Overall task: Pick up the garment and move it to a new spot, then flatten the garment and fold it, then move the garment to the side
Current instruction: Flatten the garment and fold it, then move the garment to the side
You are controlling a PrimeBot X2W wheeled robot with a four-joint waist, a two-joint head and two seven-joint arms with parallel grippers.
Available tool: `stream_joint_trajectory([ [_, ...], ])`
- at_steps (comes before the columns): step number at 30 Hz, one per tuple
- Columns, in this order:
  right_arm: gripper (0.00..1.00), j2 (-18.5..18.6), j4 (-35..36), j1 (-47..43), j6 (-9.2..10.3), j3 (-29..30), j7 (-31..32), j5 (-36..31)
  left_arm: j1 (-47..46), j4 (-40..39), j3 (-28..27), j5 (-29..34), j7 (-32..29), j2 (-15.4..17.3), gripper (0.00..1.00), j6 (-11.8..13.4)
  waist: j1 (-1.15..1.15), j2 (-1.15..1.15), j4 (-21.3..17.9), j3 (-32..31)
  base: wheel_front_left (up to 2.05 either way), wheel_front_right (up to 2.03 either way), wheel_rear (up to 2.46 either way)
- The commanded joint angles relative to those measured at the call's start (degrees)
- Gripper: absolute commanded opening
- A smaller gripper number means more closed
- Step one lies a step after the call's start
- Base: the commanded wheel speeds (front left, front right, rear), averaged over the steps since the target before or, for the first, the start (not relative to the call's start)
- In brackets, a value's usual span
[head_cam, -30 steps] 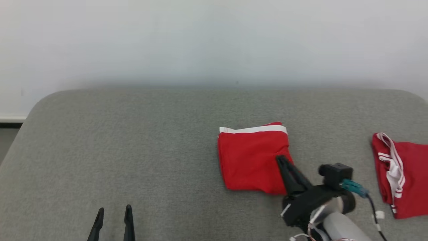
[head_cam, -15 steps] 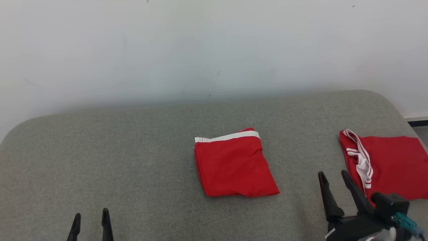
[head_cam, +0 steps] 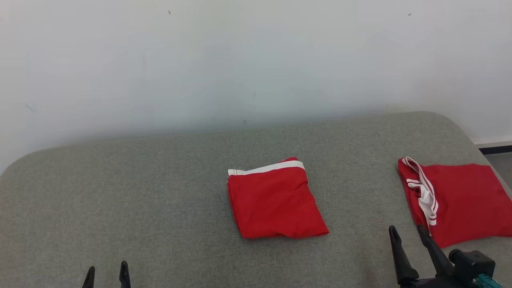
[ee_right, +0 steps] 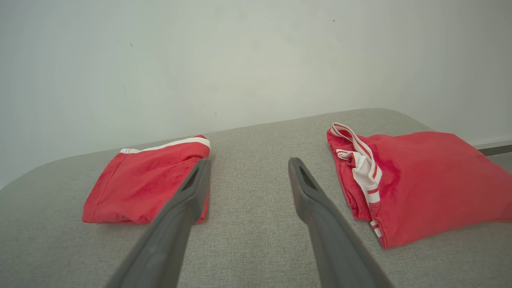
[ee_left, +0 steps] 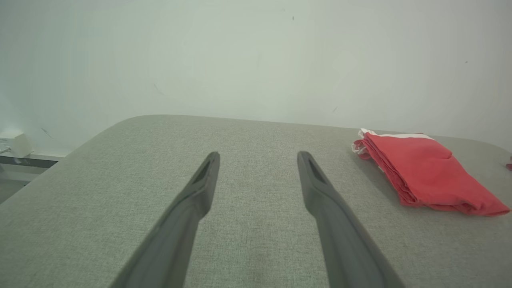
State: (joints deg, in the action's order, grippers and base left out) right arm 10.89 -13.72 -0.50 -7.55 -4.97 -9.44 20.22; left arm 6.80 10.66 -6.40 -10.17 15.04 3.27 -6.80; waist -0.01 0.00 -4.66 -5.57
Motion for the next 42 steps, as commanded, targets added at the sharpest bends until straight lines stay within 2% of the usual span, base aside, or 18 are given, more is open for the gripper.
stream_joint_trajectory([
  [1, 1.0, -0.06, -0.12, -0.65, 0.14, -0.29, -0.1, -0.28, -0.49, 0.25, -0.23, 0.29, 0.16, 0.12, 1.0, -0.19, 0.01, 0.0, -0.01, -0.04, 0.0, 0.0, 0.0],
  [42, 1.0, -1.65, 1.09, 1.36, 0.14, 0.58, 0.45, -0.9, -1.61, 2.0, 1.19, 0.0, 0.16, -0.39, 1.0, -0.7, 0.01, 0.0, 1.55, 1.22, 0.0, 0.0, 0.0],
])
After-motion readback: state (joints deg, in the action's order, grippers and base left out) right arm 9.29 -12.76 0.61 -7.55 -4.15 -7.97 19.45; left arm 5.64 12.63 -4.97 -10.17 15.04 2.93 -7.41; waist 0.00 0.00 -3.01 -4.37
